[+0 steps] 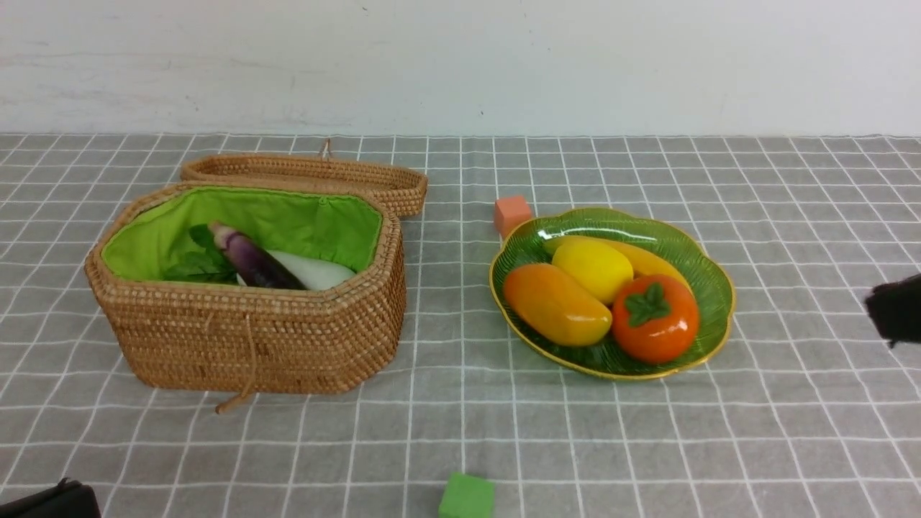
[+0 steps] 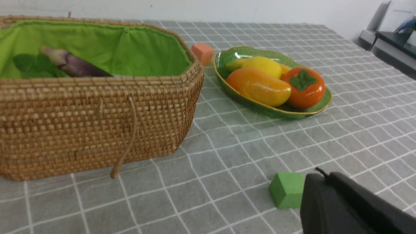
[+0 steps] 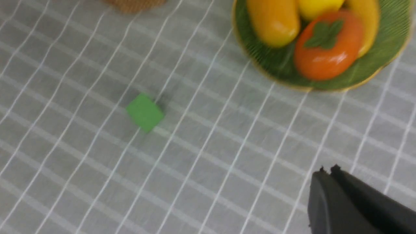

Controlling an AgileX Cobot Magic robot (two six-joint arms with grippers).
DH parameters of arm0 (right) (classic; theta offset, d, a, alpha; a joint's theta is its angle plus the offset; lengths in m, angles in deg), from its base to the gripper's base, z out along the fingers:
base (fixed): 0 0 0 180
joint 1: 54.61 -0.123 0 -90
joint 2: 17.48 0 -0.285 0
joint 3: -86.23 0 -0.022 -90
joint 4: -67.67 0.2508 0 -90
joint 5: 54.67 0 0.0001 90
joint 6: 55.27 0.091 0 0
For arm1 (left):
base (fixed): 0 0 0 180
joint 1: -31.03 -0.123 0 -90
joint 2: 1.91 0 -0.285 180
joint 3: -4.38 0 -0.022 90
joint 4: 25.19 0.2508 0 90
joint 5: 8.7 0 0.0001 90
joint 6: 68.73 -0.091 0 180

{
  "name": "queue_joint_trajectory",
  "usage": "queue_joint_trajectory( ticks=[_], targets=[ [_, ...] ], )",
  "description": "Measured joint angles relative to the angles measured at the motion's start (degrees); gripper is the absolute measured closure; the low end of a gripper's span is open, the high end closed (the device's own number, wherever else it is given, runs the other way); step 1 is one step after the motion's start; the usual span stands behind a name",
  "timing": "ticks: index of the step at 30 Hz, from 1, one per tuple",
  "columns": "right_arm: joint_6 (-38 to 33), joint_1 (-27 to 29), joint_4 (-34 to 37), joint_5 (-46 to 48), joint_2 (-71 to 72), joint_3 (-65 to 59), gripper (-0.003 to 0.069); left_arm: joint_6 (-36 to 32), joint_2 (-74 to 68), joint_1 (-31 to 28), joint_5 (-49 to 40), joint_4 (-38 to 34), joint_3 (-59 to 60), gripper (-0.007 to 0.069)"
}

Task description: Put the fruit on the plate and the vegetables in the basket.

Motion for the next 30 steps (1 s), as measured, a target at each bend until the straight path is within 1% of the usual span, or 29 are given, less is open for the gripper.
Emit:
queue_joint_trajectory(
  ticks=[2,3,4,5,6,7,9,13,15,21,30],
  targets=[
    [-1.71,5.40,1.35,-12.76,9.01,-11.64,0.0657,0.00,0.00,0.00,-1.00,0.00,0.00,0.0631],
    [-1.71,5.90,1.51,-12.76,9.01,-12.81,0.0657,0.00,0.00,0.00,-1.00,0.00,0.00,0.0631],
    [-2.07,10.38,2.68,-22.30,16.91,-22.35,0.0657,0.00,0.00,0.00,-1.66,0.00,0.00,0.0629],
    [-2.07,10.38,2.81,-23.24,17.80,-23.54,0.0657,0.00,0.00,0.00,-1.66,0.00,0.00,0.0629],
    [-2.07,13.65,3.28,-29.15,24.10,-31.83,0.0656,0.00,0.00,0.00,-2.09,0.00,0.00,0.0628],
    [-2.07,16.08,3.52,-33.16,28.52,-38.50,0.0656,0.00,0.00,0.00,-2.21,0.00,0.00,0.0627],
    [-2.09,19.52,3.83,-38.37,37.30,-48.96,0.0656,0.00,0.00,0.00,-2.49,0.00,0.00,0.0627],
    [-0.52,21.72,4.42,-42.11,44.89,-59.70,0.0656,0.00,0.00,0.00,-2.67,0.00,0.00,0.0622],
    [0.79,22.36,4.43,-41.05,47.25,-61.85,0.0657,0.00,0.00,0.00,-2.67,0.00,0.00,0.0621],
    [2.00,22.64,0.10,-34.90,50.17,-62.12,0.0659,0.00,0.00,0.00,-3.14,-0.06,0.00,0.0616],
    [2.05,22.64,-0.26,-34.68,50.17,-62.04,0.0655,0.00,0.00,0.00,-3.61,-0.18,0.00,0.0604]
  ],
)
